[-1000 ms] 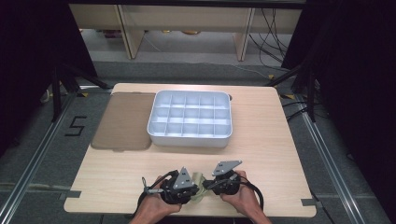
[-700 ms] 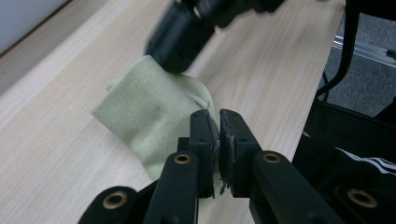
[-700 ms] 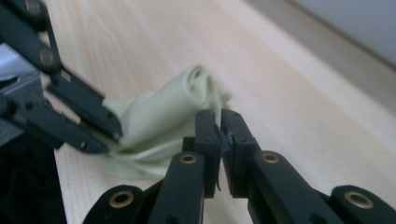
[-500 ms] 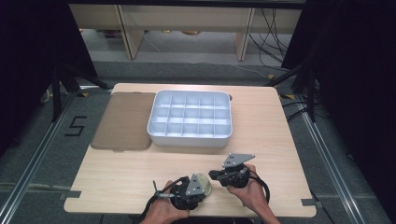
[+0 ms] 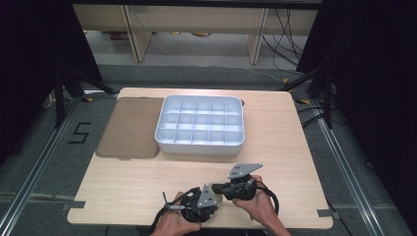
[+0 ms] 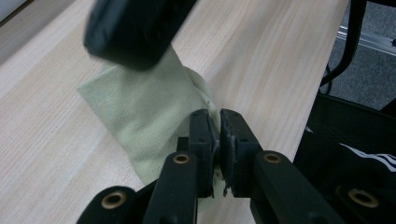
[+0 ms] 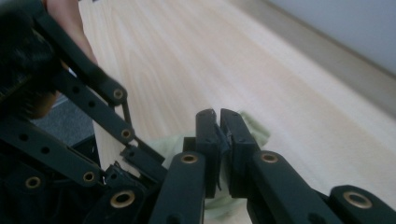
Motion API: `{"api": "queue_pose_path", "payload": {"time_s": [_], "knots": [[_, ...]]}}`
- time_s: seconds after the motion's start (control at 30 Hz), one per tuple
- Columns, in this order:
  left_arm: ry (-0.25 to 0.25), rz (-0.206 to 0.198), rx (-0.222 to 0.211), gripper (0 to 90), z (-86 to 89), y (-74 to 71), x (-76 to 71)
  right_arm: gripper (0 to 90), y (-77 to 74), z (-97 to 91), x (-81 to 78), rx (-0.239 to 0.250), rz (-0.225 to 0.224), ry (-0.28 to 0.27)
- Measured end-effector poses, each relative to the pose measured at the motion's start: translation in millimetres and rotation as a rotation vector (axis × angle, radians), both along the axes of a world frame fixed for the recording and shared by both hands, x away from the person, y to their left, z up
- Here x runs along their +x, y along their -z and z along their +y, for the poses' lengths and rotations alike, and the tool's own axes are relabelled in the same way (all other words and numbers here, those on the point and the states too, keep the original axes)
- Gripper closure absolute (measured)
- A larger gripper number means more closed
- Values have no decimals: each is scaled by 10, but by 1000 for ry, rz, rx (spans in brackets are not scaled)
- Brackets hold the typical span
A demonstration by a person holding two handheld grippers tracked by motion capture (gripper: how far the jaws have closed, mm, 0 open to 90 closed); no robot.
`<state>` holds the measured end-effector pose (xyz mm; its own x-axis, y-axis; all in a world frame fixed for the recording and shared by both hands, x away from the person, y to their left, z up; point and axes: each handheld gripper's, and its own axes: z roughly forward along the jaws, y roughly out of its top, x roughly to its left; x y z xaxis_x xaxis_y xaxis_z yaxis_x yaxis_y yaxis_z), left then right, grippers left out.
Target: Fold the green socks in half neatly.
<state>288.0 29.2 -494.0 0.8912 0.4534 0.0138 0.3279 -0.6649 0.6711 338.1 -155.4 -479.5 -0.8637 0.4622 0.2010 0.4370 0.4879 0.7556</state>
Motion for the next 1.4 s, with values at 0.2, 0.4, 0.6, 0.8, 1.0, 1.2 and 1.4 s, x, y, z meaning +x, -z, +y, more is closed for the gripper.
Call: {"api": "queue_pose_path", "payload": {"time_s": [0.2,0.4,0.6,0.8,1.0,1.2,1.4], "knots": [[-2,29,-40,773,15,0,2,882,137,31,23,-74,18,-10],[-47,73,-157,658,198,-142,27,882,152,14,24,-82,32,5],[-125,108,-222,749,272,-147,72,882,153,16,23,-85,30,8],[-74,93,-84,835,205,5,83,882,148,18,14,-83,39,0],[-82,72,-73,840,258,25,89,882,146,11,2,-90,30,-2],[-81,54,-47,838,261,18,76,881,143,-1,-23,-90,30,-1],[-119,60,-65,834,262,39,90,881,145,-21,-47,-87,44,-3]]}}
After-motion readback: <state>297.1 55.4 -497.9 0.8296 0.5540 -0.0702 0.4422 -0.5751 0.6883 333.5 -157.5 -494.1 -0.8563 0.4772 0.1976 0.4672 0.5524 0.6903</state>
